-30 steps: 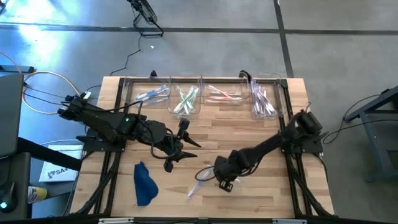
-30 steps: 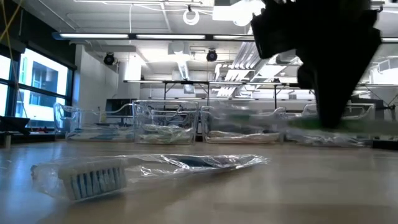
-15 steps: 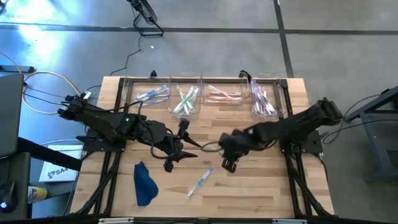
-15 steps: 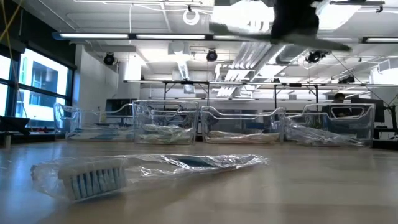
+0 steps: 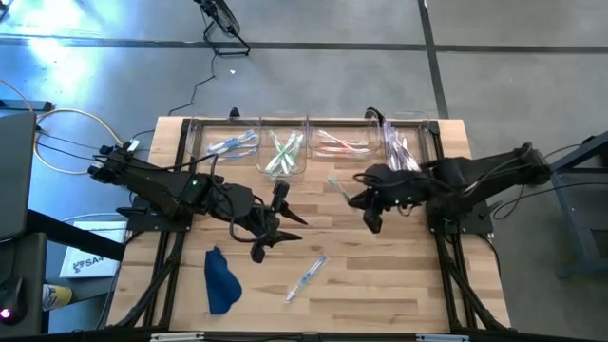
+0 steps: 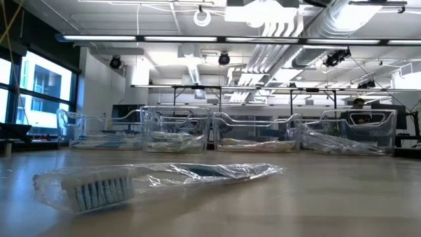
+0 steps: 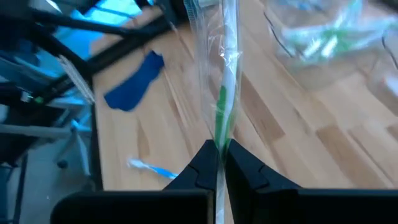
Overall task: Pick & Place Toothbrushes
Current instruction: Put the green toothbrush into the middle left transparent bin
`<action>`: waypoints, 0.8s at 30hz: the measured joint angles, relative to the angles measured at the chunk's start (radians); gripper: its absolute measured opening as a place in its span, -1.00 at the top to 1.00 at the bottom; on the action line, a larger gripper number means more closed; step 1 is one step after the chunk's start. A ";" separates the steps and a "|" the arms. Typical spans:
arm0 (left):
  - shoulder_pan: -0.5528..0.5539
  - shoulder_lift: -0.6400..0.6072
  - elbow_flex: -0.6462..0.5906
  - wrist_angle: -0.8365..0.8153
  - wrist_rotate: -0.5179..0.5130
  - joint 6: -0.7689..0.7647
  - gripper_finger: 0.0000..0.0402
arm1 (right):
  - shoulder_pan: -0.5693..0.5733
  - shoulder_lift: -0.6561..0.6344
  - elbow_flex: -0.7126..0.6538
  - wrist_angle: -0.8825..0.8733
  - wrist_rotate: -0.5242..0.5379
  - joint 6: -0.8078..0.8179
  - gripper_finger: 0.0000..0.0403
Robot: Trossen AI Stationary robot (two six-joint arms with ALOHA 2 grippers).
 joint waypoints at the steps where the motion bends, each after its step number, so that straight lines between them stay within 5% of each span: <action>1: 0.000 0.000 0.000 0.003 -0.006 0.000 0.20 | 0.000 -0.013 0.000 0.009 0.001 -0.013 0.97; 9: 0.003 0.000 0.000 0.143 -0.086 -0.034 0.20 | 0.005 -0.045 0.000 0.155 0.017 -0.169 0.97; 16: 0.073 0.000 0.000 0.352 -0.171 -0.241 0.20 | 0.005 -0.044 0.000 0.215 0.055 -0.255 0.97; 24: 0.149 0.006 0.000 0.363 -0.168 -0.508 0.20 | 0.019 -0.044 0.000 0.280 0.076 -0.318 0.97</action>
